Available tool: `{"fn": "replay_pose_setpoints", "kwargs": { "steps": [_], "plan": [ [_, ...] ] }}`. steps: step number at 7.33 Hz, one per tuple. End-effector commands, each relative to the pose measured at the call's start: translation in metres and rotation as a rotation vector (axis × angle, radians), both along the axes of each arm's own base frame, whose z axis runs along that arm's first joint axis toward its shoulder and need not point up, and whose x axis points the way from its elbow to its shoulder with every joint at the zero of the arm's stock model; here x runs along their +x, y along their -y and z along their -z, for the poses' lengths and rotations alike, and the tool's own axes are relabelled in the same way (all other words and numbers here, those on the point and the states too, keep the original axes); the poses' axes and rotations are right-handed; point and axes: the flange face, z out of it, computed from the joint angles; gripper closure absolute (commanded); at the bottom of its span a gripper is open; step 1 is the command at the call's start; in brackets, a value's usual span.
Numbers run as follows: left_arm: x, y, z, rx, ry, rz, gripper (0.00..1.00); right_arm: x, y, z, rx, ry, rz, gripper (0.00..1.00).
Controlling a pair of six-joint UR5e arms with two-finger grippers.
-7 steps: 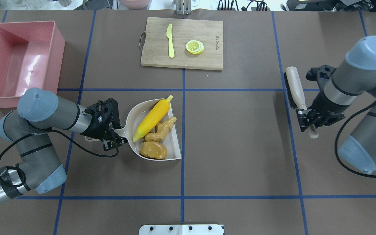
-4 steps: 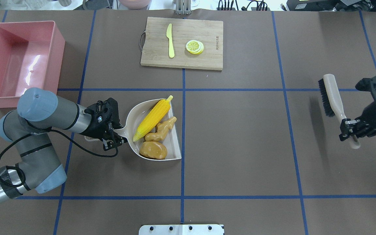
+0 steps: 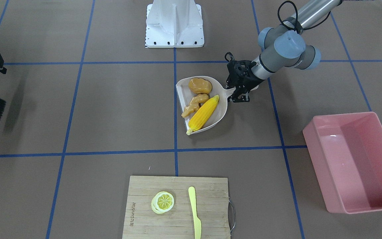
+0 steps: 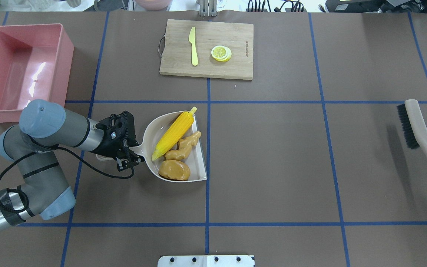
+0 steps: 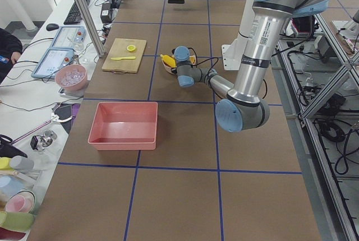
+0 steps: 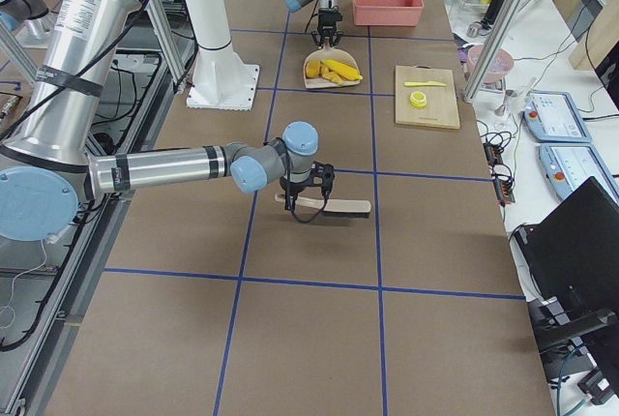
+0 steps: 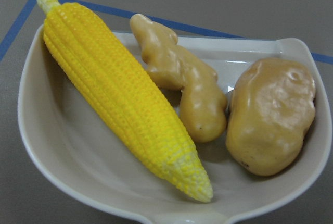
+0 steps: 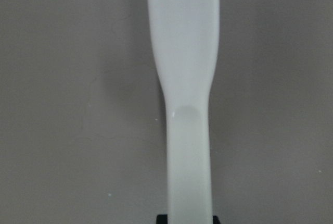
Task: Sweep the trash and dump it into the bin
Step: 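Carry the brush back and set it down with the right gripper, then lift the loaded dustpan with the left gripper toward the pink bin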
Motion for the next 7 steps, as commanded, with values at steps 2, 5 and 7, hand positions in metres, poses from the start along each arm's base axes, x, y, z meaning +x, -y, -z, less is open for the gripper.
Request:
{"fn": "replay_pose_setpoints", "kwargs": {
  "steps": [2,5,7],
  "plan": [
    [-0.014,-0.002,0.021,0.022,-0.035,0.008,0.74,0.017,-0.014,-0.058,-0.002,0.025,0.025,1.00],
    [-0.056,0.025,0.043,0.078,-0.060,0.167,0.90,0.016,-0.014,-0.067,-0.005,0.020,0.025,1.00],
    [-0.070,0.050,0.028,0.024,0.001,0.386,0.97,0.016,-0.014,-0.069,-0.010,0.019,0.027,1.00]
  ]
}}
